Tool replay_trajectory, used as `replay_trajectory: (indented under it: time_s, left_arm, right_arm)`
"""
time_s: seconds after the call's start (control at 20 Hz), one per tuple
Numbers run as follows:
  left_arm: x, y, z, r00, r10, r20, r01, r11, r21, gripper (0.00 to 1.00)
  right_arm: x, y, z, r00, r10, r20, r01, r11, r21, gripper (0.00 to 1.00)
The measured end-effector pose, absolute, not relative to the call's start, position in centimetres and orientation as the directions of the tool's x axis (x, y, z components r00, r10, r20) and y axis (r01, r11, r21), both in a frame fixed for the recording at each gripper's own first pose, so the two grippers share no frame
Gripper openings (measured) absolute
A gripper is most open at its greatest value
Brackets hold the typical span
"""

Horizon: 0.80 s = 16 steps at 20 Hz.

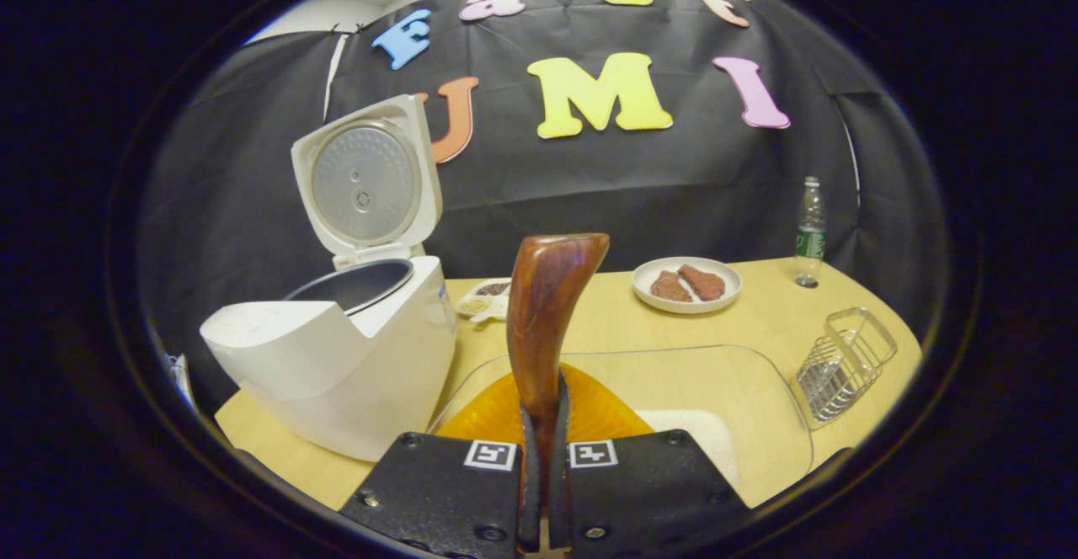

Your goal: Close the left gripper, press the button to open the rice cooker; take a wooden spoon from the chopstick holder with the right hand, scoop a spoonful of rice and pour it into the rice cooker, then put the wooden spoon back into the chopstick holder.

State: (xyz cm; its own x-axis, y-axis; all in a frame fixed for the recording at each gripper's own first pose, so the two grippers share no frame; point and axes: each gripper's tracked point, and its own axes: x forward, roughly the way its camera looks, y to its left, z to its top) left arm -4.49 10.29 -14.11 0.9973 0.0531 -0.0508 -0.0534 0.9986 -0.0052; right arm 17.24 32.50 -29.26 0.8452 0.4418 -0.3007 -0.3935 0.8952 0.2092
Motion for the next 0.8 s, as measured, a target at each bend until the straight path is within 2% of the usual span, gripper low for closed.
replay_trajectory:
  time_s: [0.25, 0.45, 0.8]
  left_arm:
    - [-4.3, 10.0, -14.4, 0.997, 0.047, -0.060, -0.047, 0.999, -0.011, 0.95]
    - [-4.2, 10.1, -14.3, 0.997, 0.047, -0.056, -0.048, 0.999, -0.020, 0.96]
    - [-3.8, 9.9, -13.6, 0.997, 0.044, -0.064, -0.046, 0.999, -0.026, 0.96]
  right_arm:
    - [17.0, 32.5, -29.6, 0.771, 0.546, -0.329, -0.405, 0.818, 0.408, 0.10]
    - [17.8, 31.2, -29.6, 0.718, 0.607, -0.342, -0.293, 0.708, 0.643, 0.09]
    - [19.0, 28.2, -26.9, 0.720, 0.640, -0.267, -0.232, 0.585, 0.777, 0.09]
